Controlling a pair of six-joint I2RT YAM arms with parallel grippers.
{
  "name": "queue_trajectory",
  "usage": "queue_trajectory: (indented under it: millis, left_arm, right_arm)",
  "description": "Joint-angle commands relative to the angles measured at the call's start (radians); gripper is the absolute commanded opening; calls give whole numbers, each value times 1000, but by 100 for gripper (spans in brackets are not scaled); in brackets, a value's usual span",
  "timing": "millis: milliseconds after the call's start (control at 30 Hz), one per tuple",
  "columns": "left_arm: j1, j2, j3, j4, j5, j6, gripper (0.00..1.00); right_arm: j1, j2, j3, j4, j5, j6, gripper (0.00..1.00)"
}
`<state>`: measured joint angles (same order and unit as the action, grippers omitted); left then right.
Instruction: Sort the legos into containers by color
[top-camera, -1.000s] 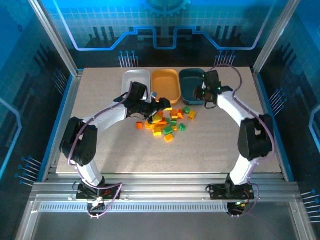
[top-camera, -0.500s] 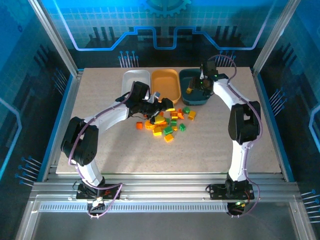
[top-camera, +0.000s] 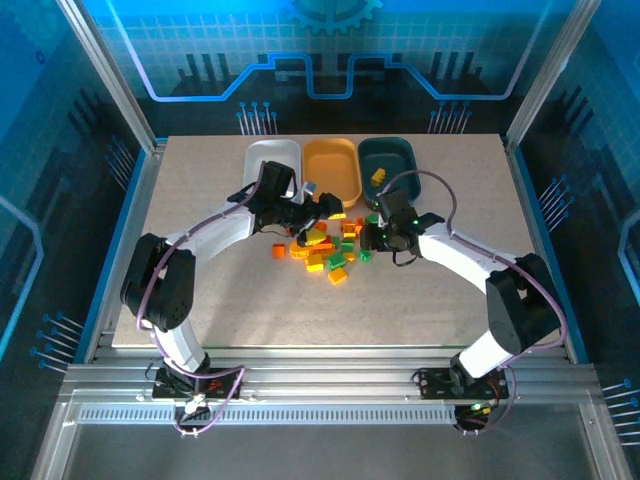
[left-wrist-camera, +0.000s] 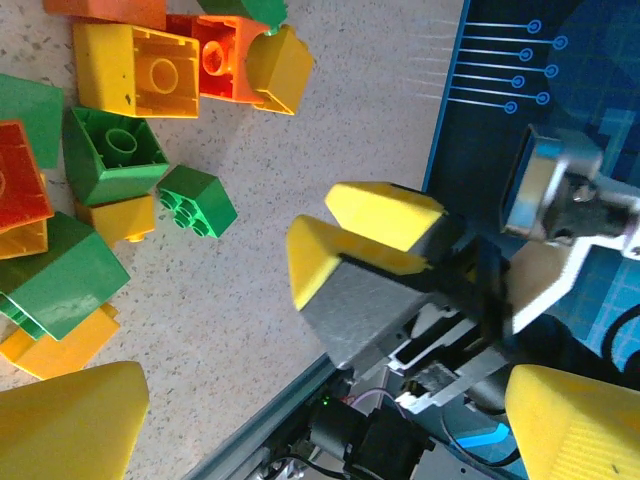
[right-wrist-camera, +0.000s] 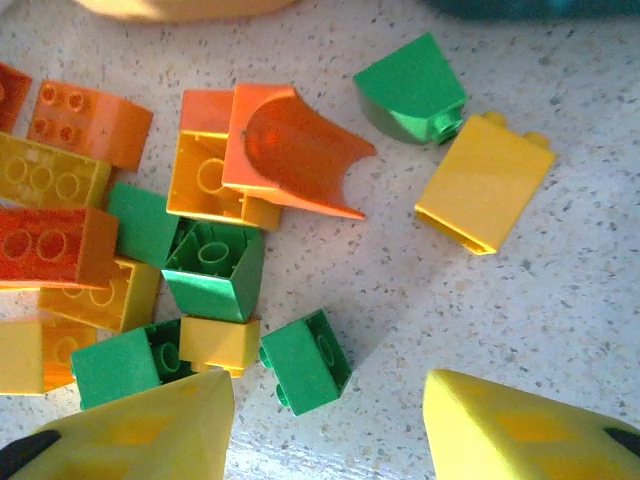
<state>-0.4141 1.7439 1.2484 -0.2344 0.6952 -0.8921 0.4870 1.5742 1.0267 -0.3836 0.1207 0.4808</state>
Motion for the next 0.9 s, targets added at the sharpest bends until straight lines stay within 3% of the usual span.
queue_trajectory:
  millis: [0, 167, 433, 633, 867]
  left_arm:
    - [6, -38, -3, -16, -3, -6, 94]
    - [9, -41, -2, -19, -5, -4, 94]
    - [15, -44, -5, -20, -5, -7, 94]
    - [29, -51, -4, -18, -2, -12, 94]
    - [90, -79, -16, -1, -12, -28, 94]
  right_arm:
    - [19, 50, 24, -22, -42, -79, 56]
    - [37, 158, 59, -58, -77, -115, 59]
    - [38, 218, 74, -38, -24, -111, 35]
    - [41, 124, 43, -33, -23, -112, 25]
    - [60, -10, 115, -58, -37, -94, 24]
